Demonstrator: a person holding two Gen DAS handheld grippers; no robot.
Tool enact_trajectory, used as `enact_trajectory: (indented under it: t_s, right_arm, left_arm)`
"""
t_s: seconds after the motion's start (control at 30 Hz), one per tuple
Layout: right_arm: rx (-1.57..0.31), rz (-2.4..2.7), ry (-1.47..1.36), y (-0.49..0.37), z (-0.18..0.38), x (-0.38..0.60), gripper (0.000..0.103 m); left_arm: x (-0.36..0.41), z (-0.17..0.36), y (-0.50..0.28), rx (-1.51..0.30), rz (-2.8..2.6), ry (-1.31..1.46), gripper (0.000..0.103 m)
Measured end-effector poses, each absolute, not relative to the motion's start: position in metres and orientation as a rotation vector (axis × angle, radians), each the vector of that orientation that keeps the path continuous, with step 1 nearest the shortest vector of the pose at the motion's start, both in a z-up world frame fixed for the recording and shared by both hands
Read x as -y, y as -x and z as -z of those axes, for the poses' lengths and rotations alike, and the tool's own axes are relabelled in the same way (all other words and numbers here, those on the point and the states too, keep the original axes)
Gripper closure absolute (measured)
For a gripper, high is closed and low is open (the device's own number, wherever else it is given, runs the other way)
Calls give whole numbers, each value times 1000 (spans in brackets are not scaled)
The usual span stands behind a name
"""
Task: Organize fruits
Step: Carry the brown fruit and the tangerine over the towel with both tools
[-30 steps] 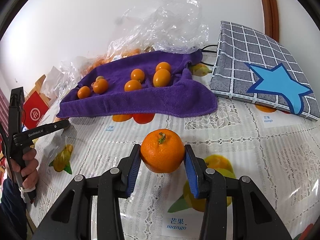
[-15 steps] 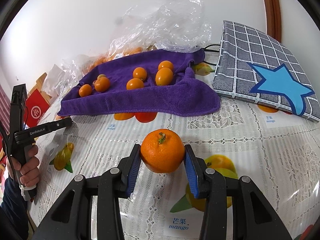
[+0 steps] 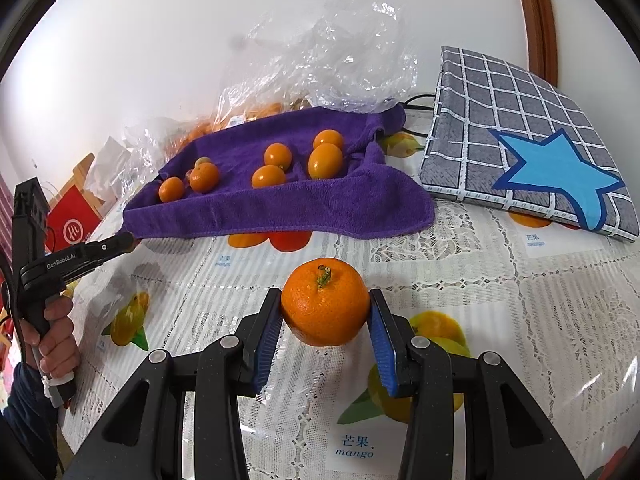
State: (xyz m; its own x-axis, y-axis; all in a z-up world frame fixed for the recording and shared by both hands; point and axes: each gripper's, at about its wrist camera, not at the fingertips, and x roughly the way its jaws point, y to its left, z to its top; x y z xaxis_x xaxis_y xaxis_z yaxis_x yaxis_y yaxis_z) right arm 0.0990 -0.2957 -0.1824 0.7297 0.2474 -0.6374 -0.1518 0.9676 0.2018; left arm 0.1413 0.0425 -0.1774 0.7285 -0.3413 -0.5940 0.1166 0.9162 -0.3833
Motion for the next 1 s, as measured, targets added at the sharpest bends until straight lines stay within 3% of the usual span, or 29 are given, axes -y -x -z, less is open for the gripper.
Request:
enact_trajectory:
  t_s: [0.23,0.7,1.0]
  right_arm:
    - [-708,-238,-164,-98,174,293,61]
    - [-585,-285,-88,-138,107,260,61]
    - [-525,-218,-81,-199,77,254,61]
  left_arm:
    - [-49,172,-138,-684,232,351,80]
    - [-69,145,-131,-587,206,366,80]
    - [-75,89,-198,-498,207,341,80]
